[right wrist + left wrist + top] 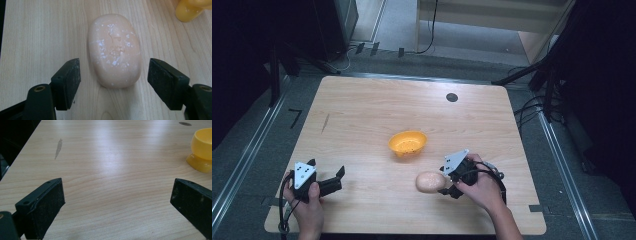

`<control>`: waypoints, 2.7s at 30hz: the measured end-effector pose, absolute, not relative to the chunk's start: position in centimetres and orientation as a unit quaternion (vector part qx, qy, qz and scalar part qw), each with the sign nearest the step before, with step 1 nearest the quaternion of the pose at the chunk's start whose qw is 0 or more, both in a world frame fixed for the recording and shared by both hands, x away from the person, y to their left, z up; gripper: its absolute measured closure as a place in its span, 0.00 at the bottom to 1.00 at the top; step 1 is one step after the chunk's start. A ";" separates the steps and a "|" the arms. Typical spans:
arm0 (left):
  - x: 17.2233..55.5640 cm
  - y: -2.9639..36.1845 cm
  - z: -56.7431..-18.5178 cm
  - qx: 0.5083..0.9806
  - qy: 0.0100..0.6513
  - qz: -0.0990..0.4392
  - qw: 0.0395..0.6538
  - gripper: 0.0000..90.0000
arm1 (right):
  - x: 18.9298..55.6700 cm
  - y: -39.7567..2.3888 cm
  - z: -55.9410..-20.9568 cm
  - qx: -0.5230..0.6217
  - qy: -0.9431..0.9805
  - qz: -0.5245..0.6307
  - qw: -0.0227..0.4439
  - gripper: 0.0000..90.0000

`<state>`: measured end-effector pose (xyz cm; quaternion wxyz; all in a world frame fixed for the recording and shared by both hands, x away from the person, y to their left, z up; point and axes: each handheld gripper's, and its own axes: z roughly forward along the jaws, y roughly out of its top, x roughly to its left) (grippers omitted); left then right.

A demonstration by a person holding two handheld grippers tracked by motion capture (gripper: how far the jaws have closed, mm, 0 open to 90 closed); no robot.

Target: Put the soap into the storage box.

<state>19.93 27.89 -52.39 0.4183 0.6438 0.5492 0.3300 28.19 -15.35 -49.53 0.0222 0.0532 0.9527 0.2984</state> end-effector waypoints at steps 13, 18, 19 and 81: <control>20.0 27.9 -52.4 0.645 0.550 0.322 0.422 0.00 | 29.1 -13.4 -49.8 0.034 0.960 0.278 0.003 0.31; 20.0 27.9 -52.4 0.647 0.549 0.321 0.420 0.00 | 29.4 -12.7 -50.3 0.027 0.964 0.264 -0.003 0.31; 20.0 27.9 -52.4 0.647 0.549 0.321 0.422 0.00 | 29.3 -12.6 -50.3 0.029 0.965 0.260 -0.004 0.31; 20.1 27.8 -52.4 0.648 0.550 0.322 0.418 0.06 | 29.0 -10.2 -51.1 0.060 0.979 0.193 0.009 0.36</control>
